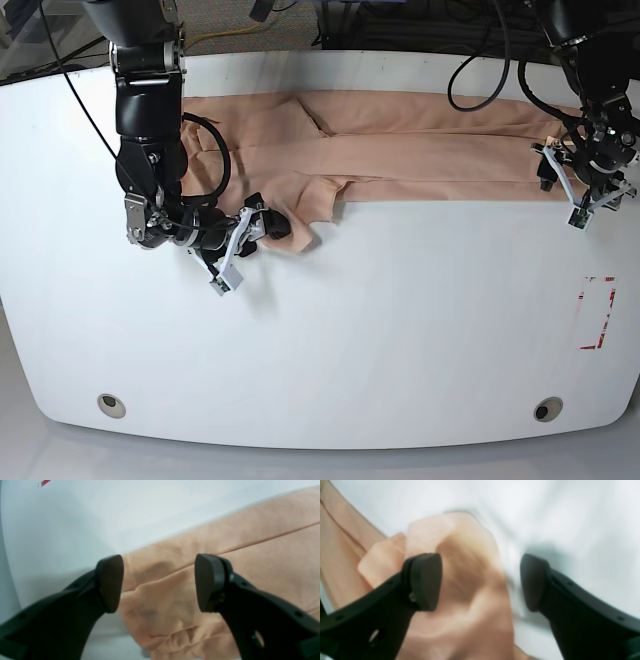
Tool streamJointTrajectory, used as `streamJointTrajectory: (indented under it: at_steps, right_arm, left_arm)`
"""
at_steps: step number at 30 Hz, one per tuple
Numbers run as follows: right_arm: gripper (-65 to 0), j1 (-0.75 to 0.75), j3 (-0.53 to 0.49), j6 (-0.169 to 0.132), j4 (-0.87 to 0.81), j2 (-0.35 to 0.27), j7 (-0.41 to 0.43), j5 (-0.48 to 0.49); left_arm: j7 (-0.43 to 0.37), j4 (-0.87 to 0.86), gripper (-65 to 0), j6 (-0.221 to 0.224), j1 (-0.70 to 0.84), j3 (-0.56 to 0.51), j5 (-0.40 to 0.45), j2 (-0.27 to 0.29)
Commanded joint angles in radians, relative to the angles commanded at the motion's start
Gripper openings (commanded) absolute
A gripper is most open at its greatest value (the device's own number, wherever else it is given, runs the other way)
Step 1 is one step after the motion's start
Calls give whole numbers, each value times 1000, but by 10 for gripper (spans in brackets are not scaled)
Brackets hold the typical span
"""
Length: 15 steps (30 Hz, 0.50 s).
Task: Fold the T-shirt properly
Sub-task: 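Release and regrasp the folded edge with the right gripper, smoothing it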
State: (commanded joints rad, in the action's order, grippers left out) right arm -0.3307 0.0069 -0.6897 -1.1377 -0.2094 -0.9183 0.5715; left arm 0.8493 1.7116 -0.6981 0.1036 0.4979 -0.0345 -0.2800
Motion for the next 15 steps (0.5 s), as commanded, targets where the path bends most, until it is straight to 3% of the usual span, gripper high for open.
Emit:
streamJointTrajectory:
  at_steps: [3, 5, 6, 9, 15]
  right_arm:
    - [-243, 14, -21, 0, 0, 20, 5, -6]
    - [-358, 15, -23, 0, 0, 25, 6, -6]
    - [-453, 15, -21, 0, 0, 28, 8, -6]
    - [-648, 15, -23, 0, -2, 29, 17, -5]
    - [-650, 44, -18, 0, -150, 25, 15, 0]
  left_arm:
    - [-2, -2, -243, 0, 0, -3, 0, 0]
    - [-3, -11, -243, 0, 0, -6, 2, 0]
    - [-3, -26, -243, 0, 0, -8, 3, 0]
    - [-3, -71, -243, 0, 0, -8, 3, -3]
    - [-5, -127, -243, 0, 0, -8, 3, -5]
